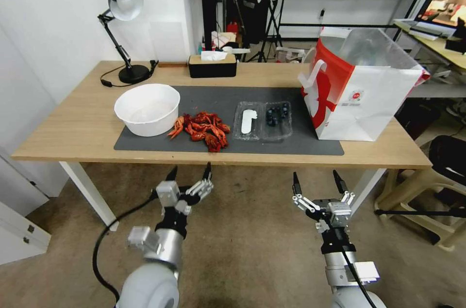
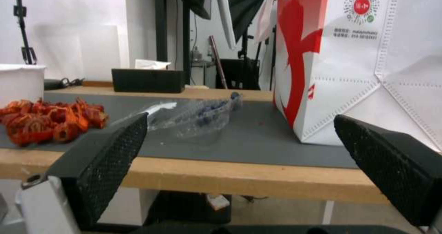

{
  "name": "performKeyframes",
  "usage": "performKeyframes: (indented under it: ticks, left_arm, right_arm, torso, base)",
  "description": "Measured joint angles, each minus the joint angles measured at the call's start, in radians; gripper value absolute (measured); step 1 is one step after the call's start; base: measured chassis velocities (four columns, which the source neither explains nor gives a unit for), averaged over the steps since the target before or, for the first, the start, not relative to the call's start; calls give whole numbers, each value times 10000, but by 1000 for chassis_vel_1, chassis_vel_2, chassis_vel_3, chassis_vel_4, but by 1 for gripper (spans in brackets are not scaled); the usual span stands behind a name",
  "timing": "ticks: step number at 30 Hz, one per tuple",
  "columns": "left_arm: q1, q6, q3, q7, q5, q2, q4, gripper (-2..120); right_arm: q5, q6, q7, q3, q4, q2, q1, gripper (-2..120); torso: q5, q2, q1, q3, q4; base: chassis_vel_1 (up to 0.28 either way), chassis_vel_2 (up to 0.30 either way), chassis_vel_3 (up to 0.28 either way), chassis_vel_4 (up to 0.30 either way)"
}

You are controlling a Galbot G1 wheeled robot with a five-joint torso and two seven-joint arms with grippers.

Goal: Close the takeout container lid, then place the container into the takeout bag.

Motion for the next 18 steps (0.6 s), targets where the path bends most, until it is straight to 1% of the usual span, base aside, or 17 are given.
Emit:
performKeyframes:
  ticks: [1, 2, 3, 4, 7, 8, 9, 11, 12, 15, 16, 17, 18]
  left_arm:
    - [0, 0, 0, 0, 0, 0, 0, 100]
    - [-255, 87, 197, -157, -641, 83, -115, 100]
    - [-674, 203, 549, -441, -1690, 168, -255, 100]
    - [-674, 203, 549, -441, -1690, 168, -255, 100]
    - [-1474, 453, 1170, -951, -3369, 198, -341, 100]
    - [-1726, 499, 1376, -1065, -3751, 180, -315, 100]
    - [-1726, 499, 1376, -1065, -3751, 180, -315, 100]
    - [-2556, 512, 1930, -1362, -4585, -4, 32, 100]
    - [-2556, 512, 1930, -1362, -4585, -4, 32, 100]
    - [-3752, 521, 2463, -1799, -5414, -401, 663, 100]
    - [-3752, 521, 2463, -1799, -5414, -401, 663, 100]
    - [-4033, 521, 2559, -1887, -5525, -492, 834, 100]
    - [-4512, 511, 2724, -2016, -5686, -662, 1191, 100]
  right_arm:
    - [0, 0, 0, 0, 0, 0, 0, 100]
    - [-35, -16, 7, -1, 1, 24, -26, 100]
    - [-117, -28, 20, -1, 0, 80, -84, 100]
    - [-117, -28, 20, -1, 0, 80, -84, 100]
    - [-249, -66, 58, 0, -8, 178, -186, 100]
    - [-296, -76, 72, 0, -10, 207, -214, 100]
    - [-296, -76, 72, 0, -10, 207, -214, 100]
    - [-470, -117, 110, 18, 6, 323, -311, 100]
    - [-470, -117, 110, 18, 6, 323, -311, 100]
    - [-611, -137, 161, 96, 100, 470, -463, 100]
    - [-611, -137, 161, 96, 100, 470, -463, 100]
    - [-635, -138, 171, 125, 114, 497, -507, 100]
    - [-672, -134, 186, 170, 116, 544, -580, 100]
  torso:
    - [0, 0, 0, 0, 0]
    - [3, 0, 1, 0, 0]
    - [3, 0, 1, 1, -2]
    - [3, 0, 1, 1, -2]
    - [3, 0, 0, 0, 0]
    - [3, 0, 0, 0, 0]
    - [3, 0, 0, 0, 0]
    - [3, 0, 0, 1, 1]
    - [3, 0, 0, 1, 1]
    - [2, 0, 1, 1, -2]
    - [2, 0, 1, 1, -2]
    - [6, 0, 0, 1, -1]
    - [3, 0, 1, 1, -2]
  base:
    - [0, 0, 0, 0]
    - [0, 0, 0, 0]
    - [0, 0, 0, 0]
    - [0, 0, 0, 0]
    - [0, 0, 0, 0]
    - [0, 0, 0, 0]
    - [0, 0, 0, 0]
    - [0, 0, 0, 0]
    - [0, 0, 0, 0]
    - [0, 0, 0, 0]
    - [0, 0, 0, 0]
    - [0, 0, 0, 0]
    - [0, 0, 0, 0]
